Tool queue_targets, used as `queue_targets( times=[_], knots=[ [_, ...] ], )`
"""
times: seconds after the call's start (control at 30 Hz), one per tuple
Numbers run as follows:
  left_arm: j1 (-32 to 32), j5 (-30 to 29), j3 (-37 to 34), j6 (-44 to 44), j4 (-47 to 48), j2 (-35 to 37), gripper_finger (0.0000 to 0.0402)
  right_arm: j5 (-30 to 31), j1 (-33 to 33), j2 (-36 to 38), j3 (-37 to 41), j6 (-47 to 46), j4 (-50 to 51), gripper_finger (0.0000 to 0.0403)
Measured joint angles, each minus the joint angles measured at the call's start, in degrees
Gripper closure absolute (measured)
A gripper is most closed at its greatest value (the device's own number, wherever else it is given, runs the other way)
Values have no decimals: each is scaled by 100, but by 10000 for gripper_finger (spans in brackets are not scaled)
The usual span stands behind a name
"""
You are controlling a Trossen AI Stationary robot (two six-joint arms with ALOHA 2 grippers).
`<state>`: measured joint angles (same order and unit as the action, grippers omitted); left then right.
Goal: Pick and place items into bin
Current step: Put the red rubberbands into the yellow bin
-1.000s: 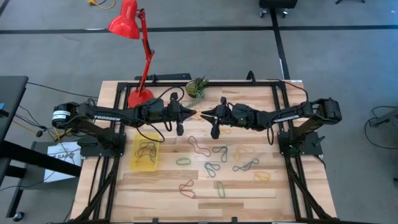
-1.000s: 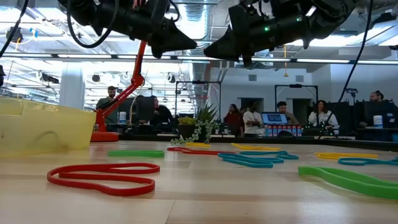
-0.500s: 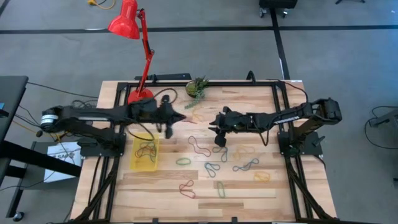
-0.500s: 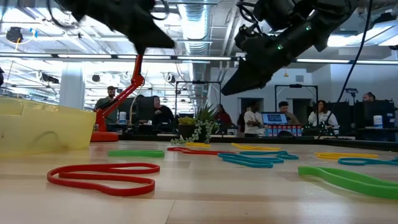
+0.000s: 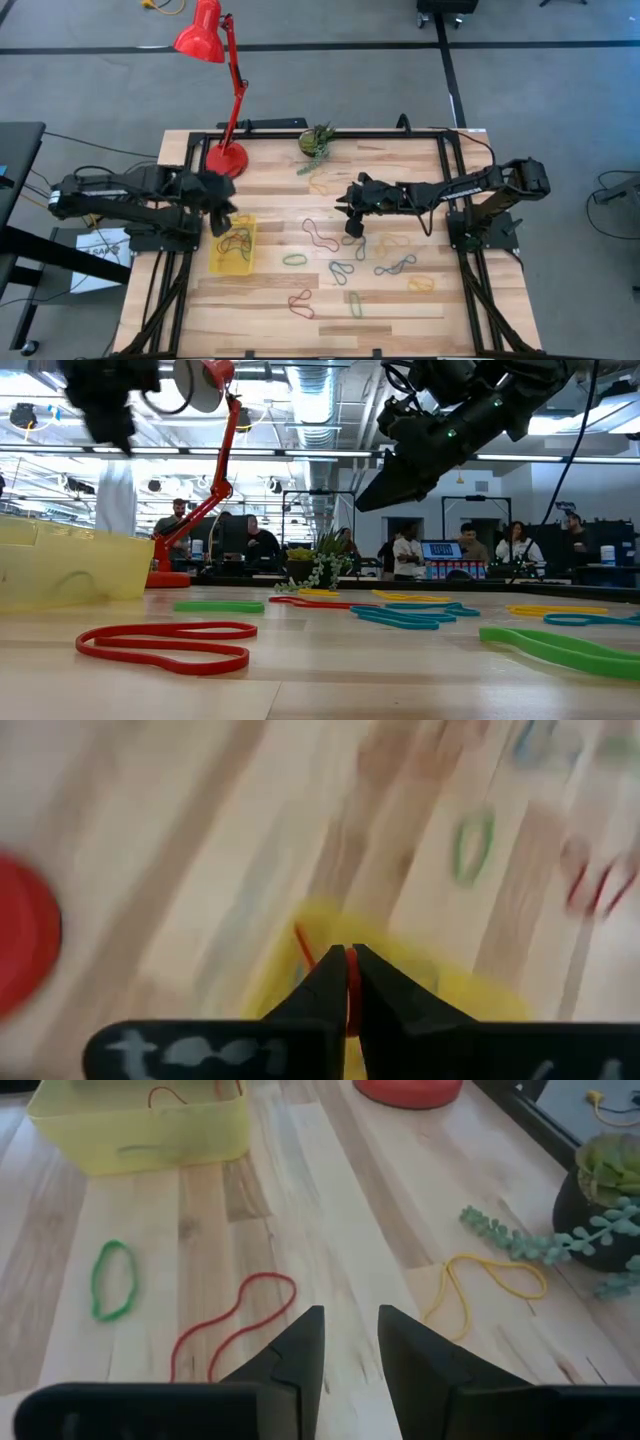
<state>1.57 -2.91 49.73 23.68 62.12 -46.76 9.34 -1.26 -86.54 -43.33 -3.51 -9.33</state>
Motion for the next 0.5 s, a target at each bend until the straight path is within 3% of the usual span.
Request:
queue_targets(
  times=[0.27, 0.5],
  knots=[
    [-712, 186, -484, 1038, 181, -136, 401, 5, -40, 0, 0, 4, -13, 310],
    [-842, -1, -1152, 1714, -195, -399, 401, 18, -152, 0, 0, 4, -2, 310]
  ],
)
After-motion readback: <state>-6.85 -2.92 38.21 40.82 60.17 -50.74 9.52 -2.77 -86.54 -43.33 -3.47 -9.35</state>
